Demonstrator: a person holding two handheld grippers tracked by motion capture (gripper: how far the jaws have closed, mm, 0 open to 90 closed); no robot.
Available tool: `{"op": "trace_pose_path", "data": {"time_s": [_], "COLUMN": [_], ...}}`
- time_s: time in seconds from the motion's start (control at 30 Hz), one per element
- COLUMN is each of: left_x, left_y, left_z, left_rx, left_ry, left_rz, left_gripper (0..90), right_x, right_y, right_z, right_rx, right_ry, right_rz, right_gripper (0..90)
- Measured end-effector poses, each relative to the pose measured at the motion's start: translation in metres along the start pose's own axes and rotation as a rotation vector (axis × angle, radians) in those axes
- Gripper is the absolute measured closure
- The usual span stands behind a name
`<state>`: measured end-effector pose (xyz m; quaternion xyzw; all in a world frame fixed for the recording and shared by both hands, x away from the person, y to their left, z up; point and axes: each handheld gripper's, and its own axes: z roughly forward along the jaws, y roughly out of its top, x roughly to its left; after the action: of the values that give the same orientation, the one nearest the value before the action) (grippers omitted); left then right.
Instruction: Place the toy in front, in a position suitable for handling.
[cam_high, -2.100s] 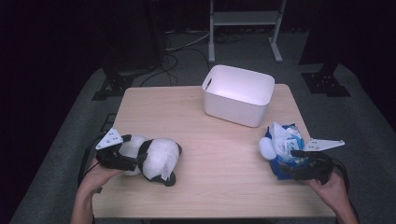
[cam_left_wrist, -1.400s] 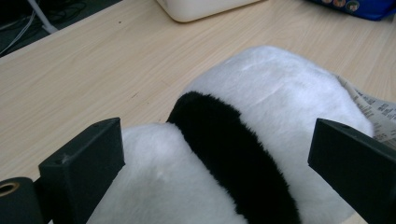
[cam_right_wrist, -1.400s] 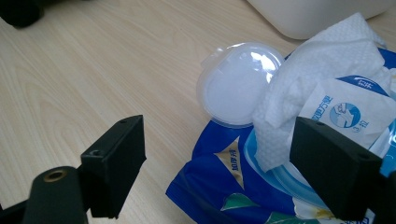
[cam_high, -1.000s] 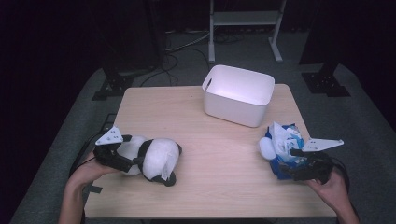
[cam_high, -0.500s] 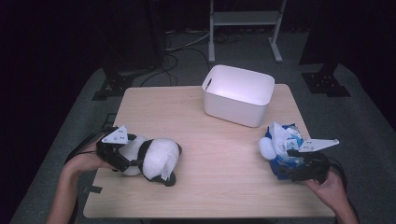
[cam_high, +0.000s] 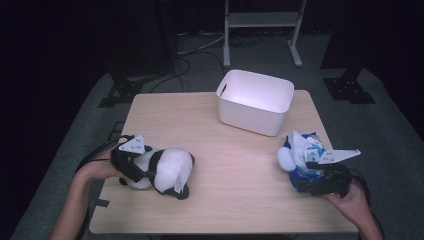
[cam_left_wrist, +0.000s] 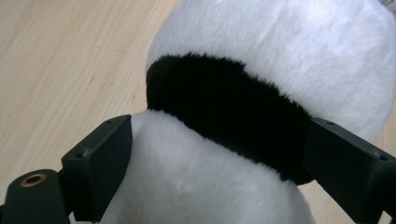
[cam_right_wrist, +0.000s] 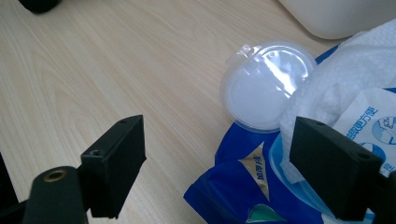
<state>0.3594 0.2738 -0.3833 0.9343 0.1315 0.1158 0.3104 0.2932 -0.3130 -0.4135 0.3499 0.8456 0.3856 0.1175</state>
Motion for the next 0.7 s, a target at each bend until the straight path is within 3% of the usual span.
{"op": "trace_pose_path", "data": {"time_s": [0.13, 0.3, 0.47, 0.57, 0.7], "left_x": [-0.008, -0.019, -0.018, -0.012, 0.0], "left_y": [0.005, 0.015, 0.019, 0.019, 0.017], "left_z": [0.003, 0.004, -0.003, -0.005, -0.004], "left_rx": [0.008, 0.068, 0.09, 0.103, 0.113], "left_ry": [0.049, 0.091, 0.076, 0.029, -0.033], "left_rz": [-0.073, -0.137, -0.066, 0.004, 0.043], "left_gripper": [10.3, 10.3, 10.3, 10.2, 9.9], "right_x": [0.0, 0.001, -0.001, 0.0, 0.001], "right_y": [0.0, 0.001, 0.0, 0.001, 0.001], "right_z": [0.001, 0.0, -0.001, 0.0, 0.0], "right_rx": [0.004, 0.006, 0.002, 0.005, 0.0], "right_ry": [0.0, 0.001, 0.006, 0.01, 0.019], "right_rz": [-0.001, -0.003, -0.004, -0.007, -0.013], "right_gripper": [17.0, 17.0, 17.0, 17.0, 17.0]}}
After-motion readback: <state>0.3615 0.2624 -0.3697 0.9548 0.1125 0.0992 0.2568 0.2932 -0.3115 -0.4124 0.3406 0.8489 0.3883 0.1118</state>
